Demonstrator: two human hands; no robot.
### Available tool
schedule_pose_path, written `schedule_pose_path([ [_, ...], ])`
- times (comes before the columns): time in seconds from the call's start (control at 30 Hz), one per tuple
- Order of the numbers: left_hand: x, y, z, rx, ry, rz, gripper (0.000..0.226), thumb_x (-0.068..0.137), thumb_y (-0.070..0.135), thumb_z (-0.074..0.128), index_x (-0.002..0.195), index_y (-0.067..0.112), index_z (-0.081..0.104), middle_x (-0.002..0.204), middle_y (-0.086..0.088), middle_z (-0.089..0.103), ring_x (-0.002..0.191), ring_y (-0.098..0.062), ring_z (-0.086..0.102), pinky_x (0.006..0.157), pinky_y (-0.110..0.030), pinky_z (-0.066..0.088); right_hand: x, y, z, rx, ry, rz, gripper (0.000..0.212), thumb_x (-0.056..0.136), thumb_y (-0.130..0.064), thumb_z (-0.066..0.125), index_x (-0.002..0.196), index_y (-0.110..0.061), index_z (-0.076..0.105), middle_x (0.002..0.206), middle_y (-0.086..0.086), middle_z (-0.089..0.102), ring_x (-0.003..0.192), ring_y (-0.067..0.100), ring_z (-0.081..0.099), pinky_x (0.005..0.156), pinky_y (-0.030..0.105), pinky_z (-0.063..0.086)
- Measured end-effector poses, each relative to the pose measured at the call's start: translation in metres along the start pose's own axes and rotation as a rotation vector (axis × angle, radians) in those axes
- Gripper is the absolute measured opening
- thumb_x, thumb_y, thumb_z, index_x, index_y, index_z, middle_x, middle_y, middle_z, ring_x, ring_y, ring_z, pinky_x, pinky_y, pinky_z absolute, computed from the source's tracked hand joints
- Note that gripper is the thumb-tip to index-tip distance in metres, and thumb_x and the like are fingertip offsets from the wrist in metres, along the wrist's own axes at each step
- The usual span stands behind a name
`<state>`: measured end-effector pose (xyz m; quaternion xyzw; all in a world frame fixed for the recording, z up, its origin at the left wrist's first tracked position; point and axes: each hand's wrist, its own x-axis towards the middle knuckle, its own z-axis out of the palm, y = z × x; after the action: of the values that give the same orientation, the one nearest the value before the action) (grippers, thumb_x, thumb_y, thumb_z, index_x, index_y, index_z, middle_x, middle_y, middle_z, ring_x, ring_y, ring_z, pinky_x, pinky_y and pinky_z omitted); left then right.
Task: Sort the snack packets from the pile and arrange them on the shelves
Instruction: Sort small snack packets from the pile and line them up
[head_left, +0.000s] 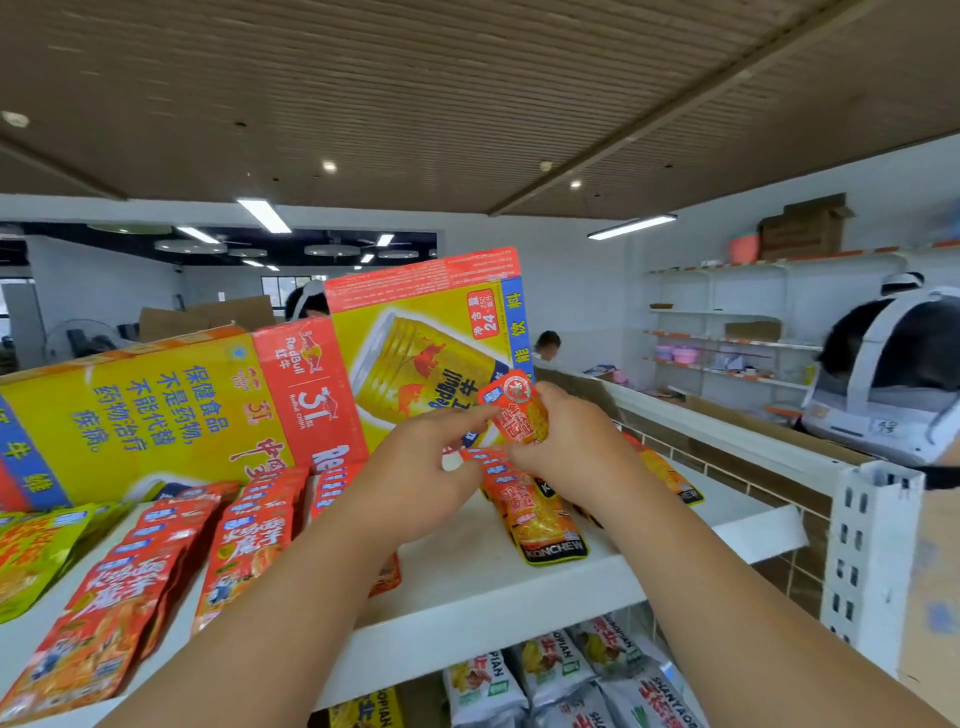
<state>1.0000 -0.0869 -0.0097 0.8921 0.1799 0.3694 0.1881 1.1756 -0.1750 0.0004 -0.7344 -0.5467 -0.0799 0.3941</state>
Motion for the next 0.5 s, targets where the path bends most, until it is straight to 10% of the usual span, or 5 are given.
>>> schedule_pose_path([
  [0.37,0.003,-0.008,0.008,0.098,-0.003,-0.122,0.042,0.092,0.026,0.067,0.129,0.045,0.062,0.12,0.016,0.061,0.105,-0.005,0.057,0.086,-0.024,0.041,-0.014,0.06,-0.03,-0.096,-0.008,0.315,0.033,0.069,-0.049,0.071,0.069,-0.018,0.063,0.078,0.006,0.065,0.068,0.019,0.062,0.056,0.03,0.045],
  [0.5,0.002,-0.004,0.013,0.166,-0.125,-0.042,0.036,0.091,0.032,0.068,0.113,0.06,0.06,0.113,0.016,0.062,0.1,-0.003,0.054,0.08,-0.017,0.04,-0.02,0.065,-0.023,-0.17,-0.063,0.315,0.034,0.071,-0.052,0.07,0.083,-0.02,0.065,0.078,-0.001,0.064,0.068,0.015,0.06,0.052,0.027,0.038],
])
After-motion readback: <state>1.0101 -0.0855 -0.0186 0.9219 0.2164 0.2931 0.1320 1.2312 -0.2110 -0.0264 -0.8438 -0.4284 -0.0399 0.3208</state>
